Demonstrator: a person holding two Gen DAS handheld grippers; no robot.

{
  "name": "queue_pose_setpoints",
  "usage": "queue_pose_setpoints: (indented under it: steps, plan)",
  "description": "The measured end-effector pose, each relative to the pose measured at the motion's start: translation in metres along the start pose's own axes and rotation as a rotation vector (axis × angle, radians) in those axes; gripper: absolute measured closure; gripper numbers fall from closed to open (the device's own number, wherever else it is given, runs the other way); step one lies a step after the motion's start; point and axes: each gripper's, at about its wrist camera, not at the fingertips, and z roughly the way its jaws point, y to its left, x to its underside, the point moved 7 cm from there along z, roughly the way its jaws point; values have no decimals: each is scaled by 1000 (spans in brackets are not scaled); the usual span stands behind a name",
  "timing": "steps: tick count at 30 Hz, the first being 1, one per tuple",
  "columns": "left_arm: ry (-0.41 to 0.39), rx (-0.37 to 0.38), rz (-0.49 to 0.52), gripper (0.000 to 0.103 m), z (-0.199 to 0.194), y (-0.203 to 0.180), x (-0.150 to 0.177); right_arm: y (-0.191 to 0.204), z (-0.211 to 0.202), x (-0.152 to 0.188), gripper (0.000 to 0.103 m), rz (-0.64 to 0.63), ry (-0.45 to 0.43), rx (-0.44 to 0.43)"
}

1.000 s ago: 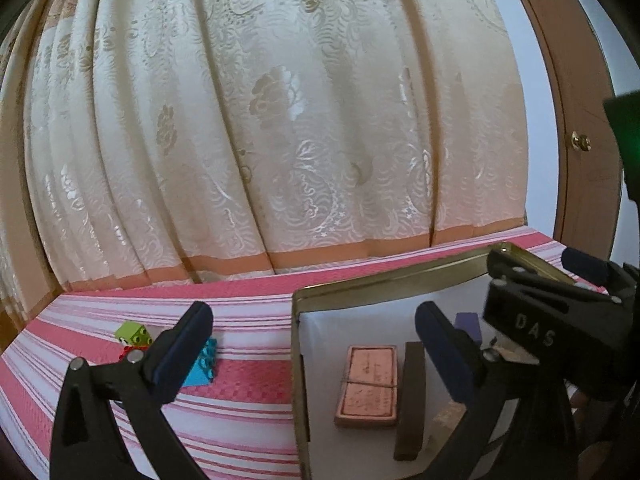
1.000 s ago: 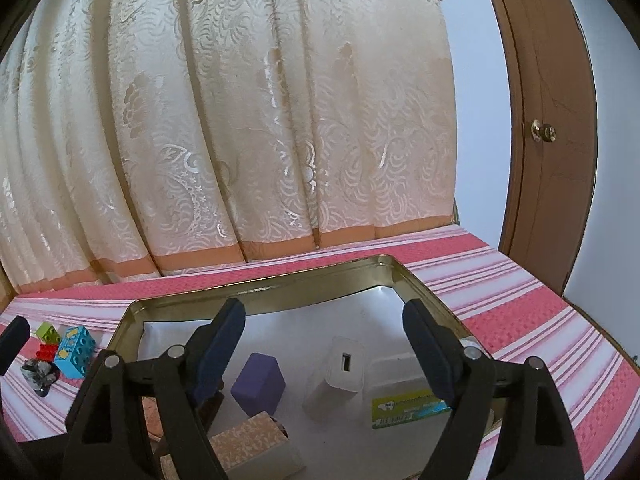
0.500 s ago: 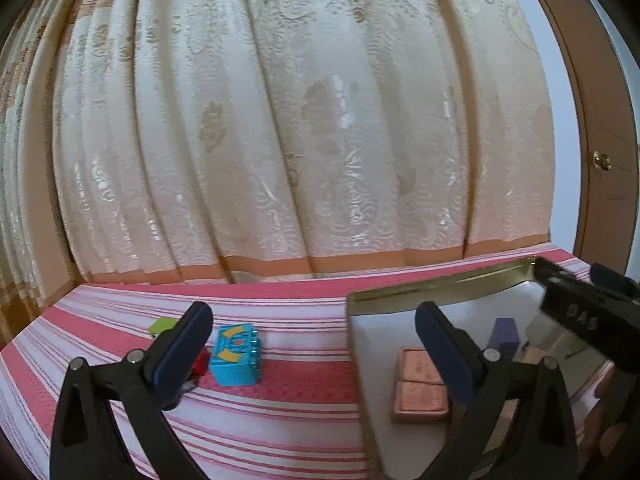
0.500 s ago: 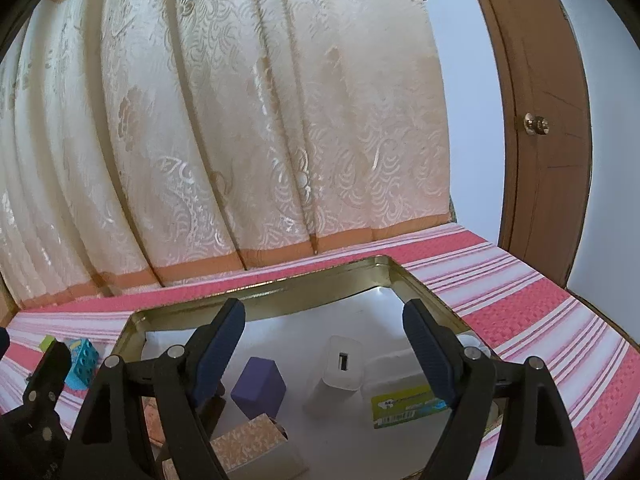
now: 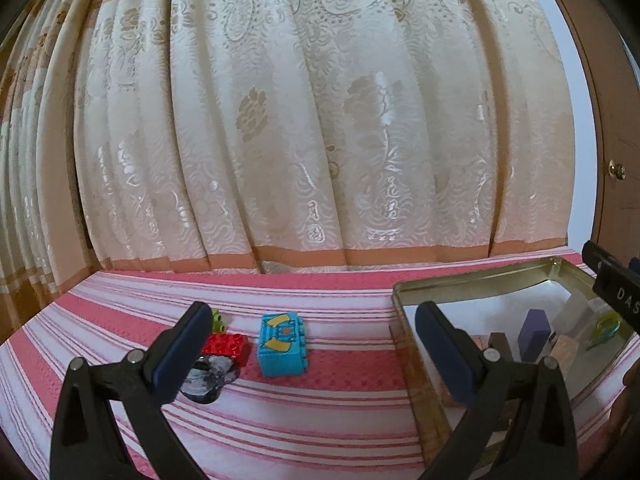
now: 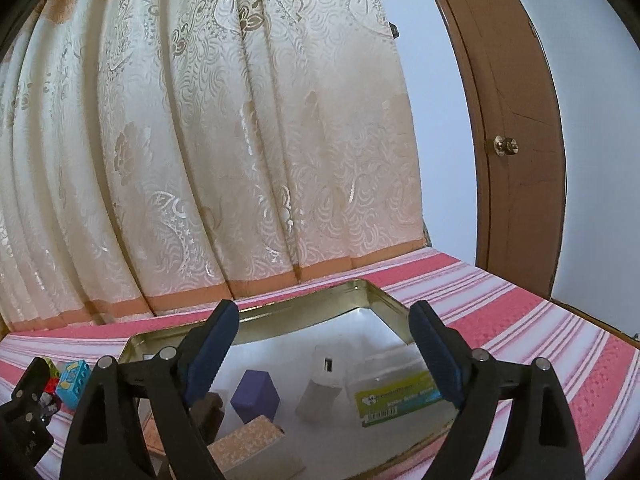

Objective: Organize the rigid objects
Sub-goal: 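Withdraw both tools from the tray back toward the remaining blocks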

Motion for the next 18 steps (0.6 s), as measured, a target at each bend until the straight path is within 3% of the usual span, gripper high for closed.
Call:
queue_pose_setpoints:
  steps: [18]
  plan:
    - [65,26,-30,0,3,31,9,22,-34,8,14,18,-36,2]
